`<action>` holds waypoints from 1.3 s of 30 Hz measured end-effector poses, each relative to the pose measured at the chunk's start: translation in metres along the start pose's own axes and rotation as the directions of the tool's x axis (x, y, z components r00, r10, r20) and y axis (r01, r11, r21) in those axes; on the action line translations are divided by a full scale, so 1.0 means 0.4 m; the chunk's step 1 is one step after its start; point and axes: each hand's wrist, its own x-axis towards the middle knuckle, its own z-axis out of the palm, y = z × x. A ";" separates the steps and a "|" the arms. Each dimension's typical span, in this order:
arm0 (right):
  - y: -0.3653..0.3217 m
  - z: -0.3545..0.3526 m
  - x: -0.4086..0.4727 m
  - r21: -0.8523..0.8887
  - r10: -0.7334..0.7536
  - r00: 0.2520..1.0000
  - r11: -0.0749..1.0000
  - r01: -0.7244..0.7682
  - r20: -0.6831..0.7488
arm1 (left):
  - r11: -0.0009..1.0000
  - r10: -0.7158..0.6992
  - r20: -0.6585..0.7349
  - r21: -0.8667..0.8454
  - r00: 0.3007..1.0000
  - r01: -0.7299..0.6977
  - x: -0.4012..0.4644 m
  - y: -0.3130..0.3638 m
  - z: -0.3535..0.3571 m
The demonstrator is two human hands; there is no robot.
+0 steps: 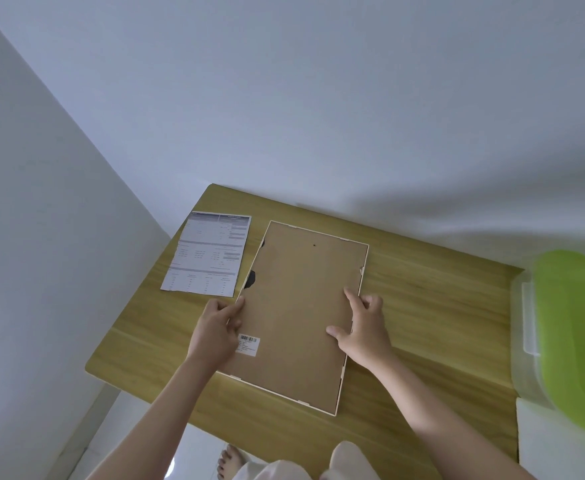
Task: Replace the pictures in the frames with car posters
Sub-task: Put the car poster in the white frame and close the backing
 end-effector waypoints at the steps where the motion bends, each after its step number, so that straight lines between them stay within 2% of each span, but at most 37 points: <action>1: 0.000 0.002 -0.002 0.035 0.007 1.000 0.999 -0.006 -0.010 | 1.000 -0.016 0.004 0.001 1.000 0.016 -0.001 0.003 0.000; 5: -0.011 0.019 -0.010 0.049 0.038 0.999 0.998 -0.037 -0.023 | 0.998 -0.064 0.056 0.010 0.996 0.064 -0.001 0.021 -0.003; 7: -0.022 0.021 -0.011 0.136 0.105 0.993 0.986 -0.098 -0.045 | 0.990 -0.103 0.056 -0.085 0.993 0.108 -0.001 0.030 -0.009; 10: -0.036 0.005 -0.015 0.447 0.219 0.975 0.876 -0.180 -0.036 | 0.947 -0.171 0.036 -0.271 0.985 0.175 -0.007 0.033 -0.034; 12: -0.036 -0.002 -0.018 0.629 0.234 0.970 0.764 -0.140 -0.069 | 0.912 -0.188 0.048 -0.363 0.981 0.192 -0.017 0.035 -0.054; 14: -0.039 -0.004 -0.026 0.691 0.239 0.964 0.717 -0.093 -0.119 | 0.839 -0.184 0.093 -0.503 0.978 0.206 -0.028 0.046 -0.071; 18: -0.063 -0.009 -0.046 0.732 0.227 0.948 0.681 0.010 -0.224 | 0.615 -0.126 0.212 -0.750 0.969 0.244 -0.044 0.087 -0.110; 22: -0.089 -0.050 -0.064 0.652 0.102 0.911 0.730 0.204 -0.400 | 0.466 0.009 0.229 -0.862 0.973 0.199 -0.052 0.128 -0.153; 26: -0.115 -0.109 -0.062 0.609 0.040 0.886 0.741 0.284 -0.462 | 0.412 0.109 0.128 -0.908 0.986 0.072 -0.066 0.187 -0.198; 29: -0.154 -0.149 -0.066 0.519 -0.012 0.857 0.791 0.324 -0.516 | 0.377 0.158 0.019 -0.925 0.987 -0.042 -0.088 0.236 -0.242; 32: -0.239 -0.203 -0.091 0.408 -0.079 0.819 0.838 0.363 -0.568 | 0.424 0.225 -0.164 -0.871 0.961 -0.248 -0.115 0.281 -0.295; 35: -0.337 -0.264 -0.136 0.454 -0.231 0.774 0.698 0.553 -0.589 | 0.466 0.227 -0.305 -0.800 0.925 -0.378 -0.141 0.314 -0.336; 37: -0.400 -0.292 -0.172 0.495 -0.377 0.770 0.603 0.626 -0.515 | 0.459 0.203 -0.339 -0.796 0.919 -0.395 -0.161 0.326 -0.353; 39: -0.452 -0.302 -0.203 0.457 -0.508 0.748 0.593 0.663 -0.426 | 0.457 0.191 -0.353 -0.794 0.916 -0.401 -0.184 0.337 -0.365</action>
